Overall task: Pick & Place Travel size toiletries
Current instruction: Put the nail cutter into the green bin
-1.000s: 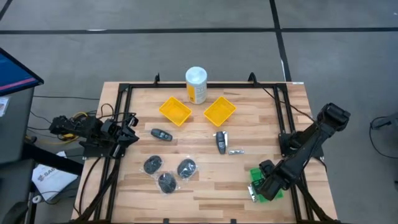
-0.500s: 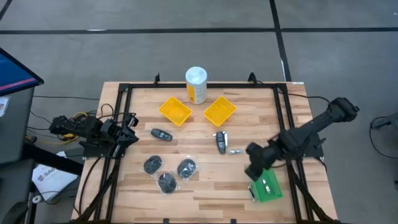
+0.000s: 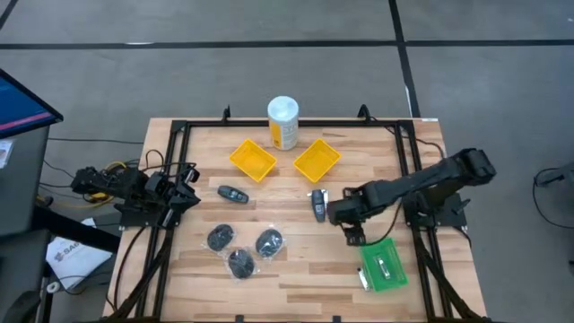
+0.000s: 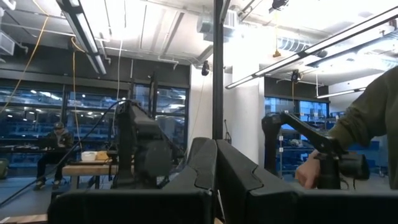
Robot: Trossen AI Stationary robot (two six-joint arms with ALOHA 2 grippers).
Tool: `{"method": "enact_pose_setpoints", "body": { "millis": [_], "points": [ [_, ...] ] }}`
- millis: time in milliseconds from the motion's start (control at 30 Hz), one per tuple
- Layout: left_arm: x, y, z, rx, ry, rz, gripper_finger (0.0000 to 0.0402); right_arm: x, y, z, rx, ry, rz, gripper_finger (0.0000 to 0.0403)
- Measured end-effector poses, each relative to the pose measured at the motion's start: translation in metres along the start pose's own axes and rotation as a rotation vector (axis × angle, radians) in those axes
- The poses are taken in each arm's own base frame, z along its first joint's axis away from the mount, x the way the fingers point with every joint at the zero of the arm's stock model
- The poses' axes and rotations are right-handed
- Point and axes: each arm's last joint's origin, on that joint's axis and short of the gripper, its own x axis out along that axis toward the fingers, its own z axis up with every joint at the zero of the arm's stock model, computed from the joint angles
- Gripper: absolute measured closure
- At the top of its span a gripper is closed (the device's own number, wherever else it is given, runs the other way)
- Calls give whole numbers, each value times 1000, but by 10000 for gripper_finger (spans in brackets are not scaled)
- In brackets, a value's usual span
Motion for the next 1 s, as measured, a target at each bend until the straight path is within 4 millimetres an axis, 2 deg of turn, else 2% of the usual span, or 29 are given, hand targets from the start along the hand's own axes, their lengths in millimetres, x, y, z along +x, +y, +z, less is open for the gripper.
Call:
{"method": "enact_pose_setpoints", "body": {
  "millis": [100,267,600,767,1000],
  "points": [
    [0,0,0,0,1,0,399,15,-6,8,-66,12,-33,145],
    [0,0,0,0,2,0,399,37,-17,18,-81,39,-39,144],
    [0,0,0,0,3,0,399,71,-28,22,-51,134,-41,154],
    [0,0,0,0,4,-1,399,73,-27,24,-62,125,-16,209],
    [0,0,-1,0,8,-1,399,72,-28,25,-47,105,-17,332]
  ]
}}
